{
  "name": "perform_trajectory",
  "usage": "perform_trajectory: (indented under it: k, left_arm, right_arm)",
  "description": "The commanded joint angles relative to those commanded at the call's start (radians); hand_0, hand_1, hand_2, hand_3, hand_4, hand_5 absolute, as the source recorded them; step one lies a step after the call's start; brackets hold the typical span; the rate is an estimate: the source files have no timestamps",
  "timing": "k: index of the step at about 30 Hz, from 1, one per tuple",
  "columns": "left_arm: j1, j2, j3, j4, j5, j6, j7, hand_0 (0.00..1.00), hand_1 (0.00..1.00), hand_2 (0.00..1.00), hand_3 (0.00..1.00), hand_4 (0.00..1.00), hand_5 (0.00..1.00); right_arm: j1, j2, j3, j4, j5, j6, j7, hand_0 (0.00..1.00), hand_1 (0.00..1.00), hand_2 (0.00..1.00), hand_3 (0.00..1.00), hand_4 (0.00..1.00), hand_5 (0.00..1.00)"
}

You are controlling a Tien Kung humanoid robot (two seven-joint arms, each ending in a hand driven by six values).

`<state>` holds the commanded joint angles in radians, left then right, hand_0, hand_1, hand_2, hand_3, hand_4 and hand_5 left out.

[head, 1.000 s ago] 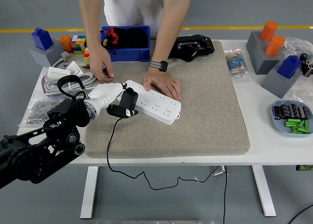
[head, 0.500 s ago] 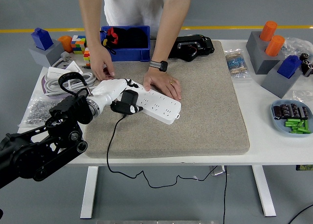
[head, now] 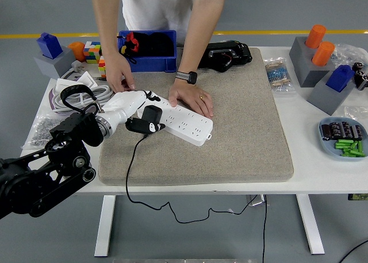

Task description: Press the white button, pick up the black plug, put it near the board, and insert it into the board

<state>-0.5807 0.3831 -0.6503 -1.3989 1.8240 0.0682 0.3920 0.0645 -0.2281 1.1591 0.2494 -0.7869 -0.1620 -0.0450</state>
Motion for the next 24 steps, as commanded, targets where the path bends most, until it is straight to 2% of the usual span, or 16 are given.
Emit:
perform_trajectory:
  k: [3, 7, 14, 24]
  left_arm:
    - [0.031, 0.035, -0.006, -0.054, 0.006, 0.000, 0.004, 0.778, 0.834, 0.786, 0.779, 0.844, 0.453]
    - [0.054, 0.054, -0.002, -0.075, 0.010, 0.000, 0.006, 0.778, 0.834, 0.784, 0.778, 0.842, 0.450]
    - [0.064, 0.047, 0.004, -0.054, 0.016, 0.000, 0.003, 0.777, 0.835, 0.785, 0.776, 0.839, 0.449]
    - [0.049, 0.019, 0.009, -0.023, 0.022, 0.003, -0.002, 0.776, 0.834, 0.785, 0.775, 0.838, 0.446]
  right_arm:
    - [-0.002, -0.001, 0.002, 0.000, 0.001, 0.000, 0.001, 0.591, 0.493, 0.497, 0.525, 0.631, 0.309]
    - [-0.006, 0.000, 0.006, 0.002, 0.000, -0.001, 0.004, 0.592, 0.494, 0.497, 0.525, 0.631, 0.309]
    - [-0.003, 0.000, 0.008, 0.006, -0.003, -0.003, 0.008, 0.591, 0.494, 0.496, 0.527, 0.631, 0.309]
    - [-0.003, 0.001, 0.006, 0.005, 0.001, -0.004, 0.010, 0.588, 0.493, 0.495, 0.525, 0.630, 0.310]
